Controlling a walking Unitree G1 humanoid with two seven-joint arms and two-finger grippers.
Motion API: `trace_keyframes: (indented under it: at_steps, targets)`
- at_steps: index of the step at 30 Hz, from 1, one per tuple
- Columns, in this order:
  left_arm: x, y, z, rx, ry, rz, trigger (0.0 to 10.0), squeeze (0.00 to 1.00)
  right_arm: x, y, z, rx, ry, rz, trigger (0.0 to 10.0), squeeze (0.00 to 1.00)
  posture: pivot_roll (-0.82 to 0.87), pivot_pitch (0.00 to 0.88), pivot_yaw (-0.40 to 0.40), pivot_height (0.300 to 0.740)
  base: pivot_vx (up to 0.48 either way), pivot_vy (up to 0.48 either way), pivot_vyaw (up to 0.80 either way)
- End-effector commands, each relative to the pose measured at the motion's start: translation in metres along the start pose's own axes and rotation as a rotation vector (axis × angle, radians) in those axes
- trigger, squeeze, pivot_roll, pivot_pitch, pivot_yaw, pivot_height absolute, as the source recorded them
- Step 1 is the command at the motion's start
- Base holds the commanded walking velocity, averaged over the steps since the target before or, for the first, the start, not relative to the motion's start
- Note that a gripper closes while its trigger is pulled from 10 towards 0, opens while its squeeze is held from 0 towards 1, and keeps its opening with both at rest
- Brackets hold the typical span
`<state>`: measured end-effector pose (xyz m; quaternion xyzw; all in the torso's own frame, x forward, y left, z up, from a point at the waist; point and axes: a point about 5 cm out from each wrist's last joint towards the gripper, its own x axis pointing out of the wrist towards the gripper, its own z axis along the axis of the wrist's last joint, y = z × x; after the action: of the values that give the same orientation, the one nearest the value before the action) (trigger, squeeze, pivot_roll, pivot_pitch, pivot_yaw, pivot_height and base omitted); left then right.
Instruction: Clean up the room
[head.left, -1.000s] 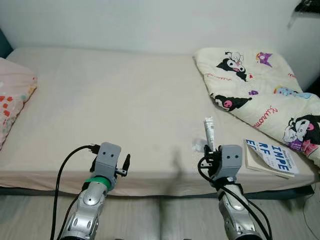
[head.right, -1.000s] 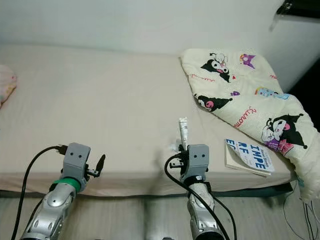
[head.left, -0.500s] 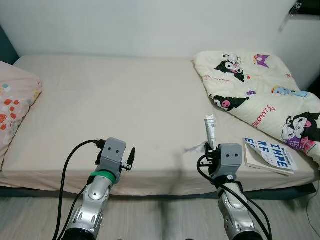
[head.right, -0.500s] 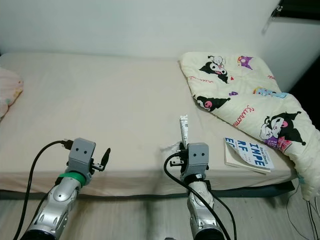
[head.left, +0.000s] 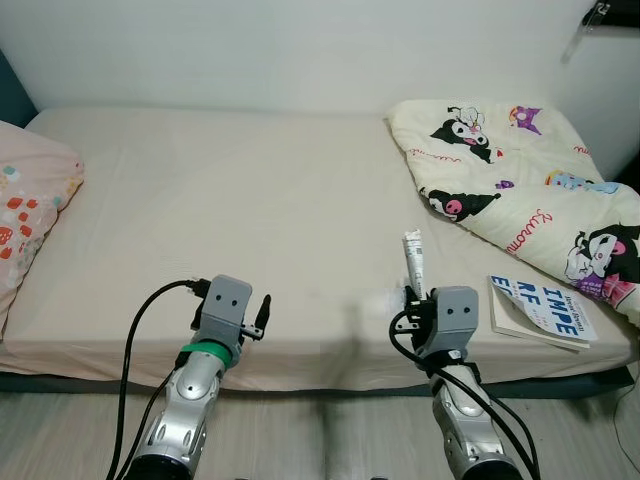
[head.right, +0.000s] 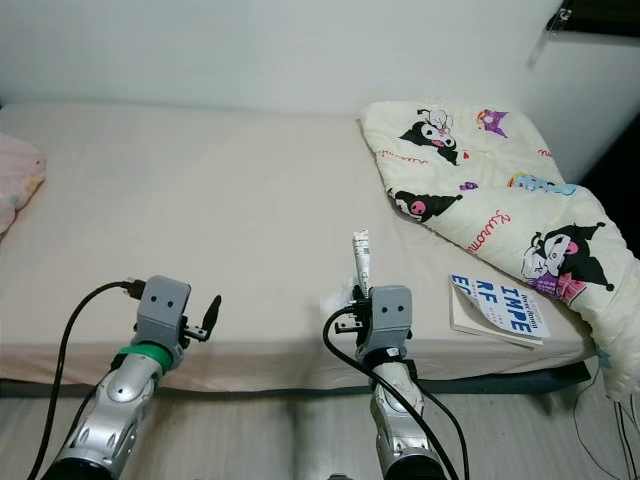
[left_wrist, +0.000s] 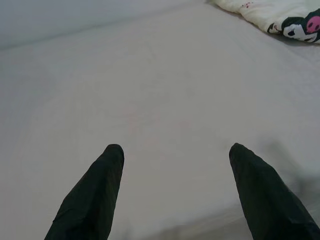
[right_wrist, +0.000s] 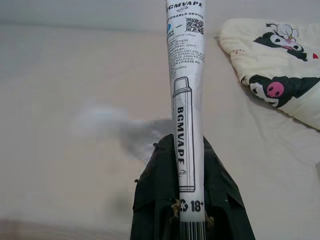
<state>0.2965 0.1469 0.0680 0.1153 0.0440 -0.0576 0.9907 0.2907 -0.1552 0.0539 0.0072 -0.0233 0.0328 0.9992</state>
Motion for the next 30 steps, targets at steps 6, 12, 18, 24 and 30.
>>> trace_keyframes:
  at_steps: [6,12,18,24,30]
  targets:
    - [-0.0016,-0.0007,-0.0091,-0.021,0.049,0.006,10.0,0.0,-0.002,0.0022,-0.0053,0.012,0.019,0.002,10.0,0.0,0.05,0.05,0.005,0.74,0.0,0.0,0.0]
    - [-0.002,-0.0009,-0.0101,-0.017,0.057,0.009,10.0,0.0,-0.0021,0.0023,-0.0057,0.011,0.021,0.005,10.0,0.0,0.05,0.05,0.005,0.74,0.0,0.0,0.0]
    - [-0.0024,-0.0014,-0.0113,-0.018,0.06,0.008,10.0,0.0,-0.0022,0.0023,-0.0065,0.009,0.024,0.008,10.0,0.0,0.05,0.05,0.005,0.74,0.0,0.0,0.0]
    - [-0.0024,-0.0012,-0.0117,-0.019,0.062,0.008,10.0,0.0,-0.0019,0.0031,-0.0078,0.02,0.035,0.011,10.0,0.0,0.05,0.051,0.005,0.74,0.0,0.0,-0.11]
    - [-0.0023,-0.0007,-0.0116,-0.018,0.063,0.011,10.0,0.0,-0.0017,0.0035,-0.0079,0.037,0.034,0.007,10.0,0.0,0.05,0.05,0.006,0.74,0.0,0.0,-0.78]
